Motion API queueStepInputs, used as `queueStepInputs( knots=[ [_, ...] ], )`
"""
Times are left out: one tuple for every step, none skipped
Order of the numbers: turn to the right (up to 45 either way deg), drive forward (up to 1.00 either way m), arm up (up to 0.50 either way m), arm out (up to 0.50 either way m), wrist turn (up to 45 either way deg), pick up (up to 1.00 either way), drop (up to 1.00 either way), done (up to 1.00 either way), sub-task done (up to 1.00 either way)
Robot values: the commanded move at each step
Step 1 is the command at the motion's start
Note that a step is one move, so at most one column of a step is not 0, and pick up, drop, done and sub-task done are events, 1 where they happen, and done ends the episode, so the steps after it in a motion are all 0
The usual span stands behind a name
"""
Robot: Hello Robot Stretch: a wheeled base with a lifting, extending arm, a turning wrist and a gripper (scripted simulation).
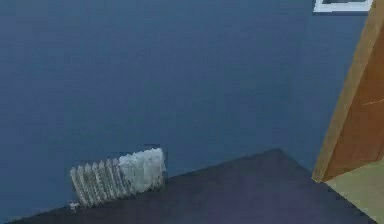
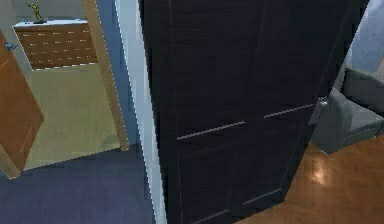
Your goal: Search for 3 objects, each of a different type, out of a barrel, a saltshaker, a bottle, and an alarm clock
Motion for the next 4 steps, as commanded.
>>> queueStepInputs(
  knots=[
    [18.0,0.0,0.0,0.0,0.0,0.0,0.0,0.0,0.0],
    [0.0,0.25,0.0,0.0,0.0,0.0,0.0,0.0,0.0],
    [18.0,0.0,0.0,0.0,0.0,0.0,0.0,0.0,0.0],
    [0.0,0.45,0.0,0.0,0.0,0.0,0.0,0.0,0.0]
  ],
)
